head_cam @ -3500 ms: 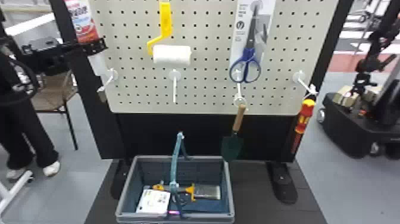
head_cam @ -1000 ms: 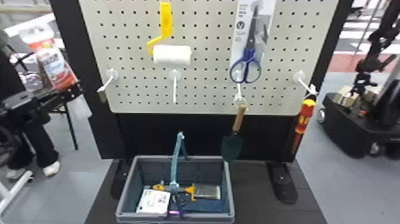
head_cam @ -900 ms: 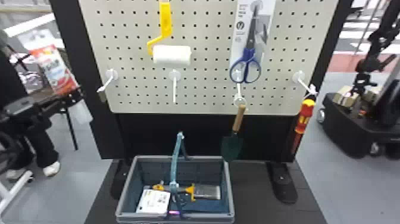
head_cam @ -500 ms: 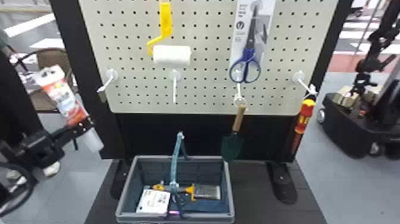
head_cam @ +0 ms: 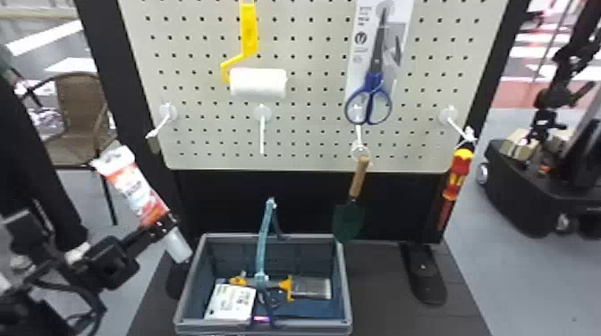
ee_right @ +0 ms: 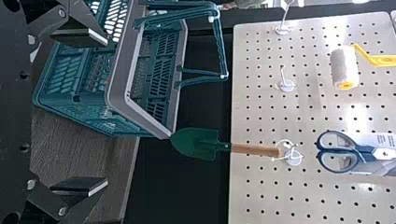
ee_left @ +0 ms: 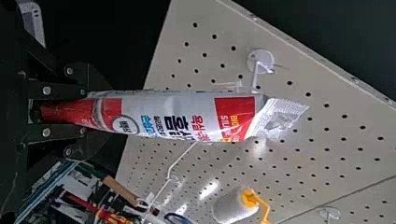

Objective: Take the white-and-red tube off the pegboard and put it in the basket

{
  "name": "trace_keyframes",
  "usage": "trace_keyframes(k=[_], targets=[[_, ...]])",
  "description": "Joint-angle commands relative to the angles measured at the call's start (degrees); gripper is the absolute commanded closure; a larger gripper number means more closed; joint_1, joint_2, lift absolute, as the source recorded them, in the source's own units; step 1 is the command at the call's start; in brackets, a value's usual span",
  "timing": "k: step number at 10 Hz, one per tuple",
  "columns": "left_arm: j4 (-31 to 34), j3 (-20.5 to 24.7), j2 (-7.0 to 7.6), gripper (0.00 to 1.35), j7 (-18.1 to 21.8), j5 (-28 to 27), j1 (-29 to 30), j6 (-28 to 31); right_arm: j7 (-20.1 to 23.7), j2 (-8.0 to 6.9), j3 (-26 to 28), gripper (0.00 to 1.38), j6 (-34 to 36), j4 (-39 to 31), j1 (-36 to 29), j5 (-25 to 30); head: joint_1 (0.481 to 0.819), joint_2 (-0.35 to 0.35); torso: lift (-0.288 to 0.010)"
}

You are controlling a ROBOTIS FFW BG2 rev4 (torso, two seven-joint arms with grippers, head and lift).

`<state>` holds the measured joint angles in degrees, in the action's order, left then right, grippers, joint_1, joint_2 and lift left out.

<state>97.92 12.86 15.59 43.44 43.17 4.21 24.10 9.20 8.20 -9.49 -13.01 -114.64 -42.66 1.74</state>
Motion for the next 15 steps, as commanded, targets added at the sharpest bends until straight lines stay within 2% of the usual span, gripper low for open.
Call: trace_keyframes(k=[1,3,5,8,9,10,11,13,15], targets=[[-2.5,-2.4,-1.00,1.22,0.3,0.2,0.0,-0.7,0.1,-0.03,0.0,0.24,0.0,0.2,0.3,0.0,0.549,0.000,-0.100],[-7.4,-6.5,-2.67,1.22,0.6,1.1,-1.3,-2.3,0.3,-0.20,0.0,0.24,-0.1,0.4,0.4,0.0,0.549,0.000,-0.100],[-12.2,-12.6,-2.41,1.22,1.4,1.5,-5.0,-3.3,0.8,-0.20,0.0,0.24,-0.1,0.8,0.9,-0.1,0.549,0.000,-0.100],[-14.3,-17.3,-1.97,1.22,1.4,2.7,-6.1,-3.8,0.9,-0.20,0.1,0.24,-0.1,0.9,1.0,-0.2,0.549,0.000,-0.100],[-14.7,-17.6,-1.88,1.01,1.2,1.8,-6.5,-5.0,1.1,-0.11,0.1,0.24,-0.1,1.1,1.2,-0.3,0.549,0.000,-0.100],[-14.6,-17.1,-1.79,0.38,1.2,1.7,-6.6,-5.0,1.3,-0.11,0.1,0.24,-0.1,1.2,1.3,-0.4,0.549,0.000,-0.100],[-14.6,-16.6,-1.62,0.02,1.2,1.3,-6.6,-5.0,1.3,-0.11,0.1,0.24,-0.1,1.2,1.3,-0.4,0.549,0.000,-0.100],[-14.6,-16.4,-1.62,0.22,1.2,1.2,-6.9,-4.8,1.4,-0.03,0.1,0.24,-0.1,1.4,1.4,-0.5,0.549,0.000,-0.100],[-14.6,-16.4,-1.62,0.30,1.2,1.2,-6.9,-4.7,1.6,-0.03,0.1,0.24,-0.1,1.4,1.5,-0.6,0.549,0.000,-0.100]])
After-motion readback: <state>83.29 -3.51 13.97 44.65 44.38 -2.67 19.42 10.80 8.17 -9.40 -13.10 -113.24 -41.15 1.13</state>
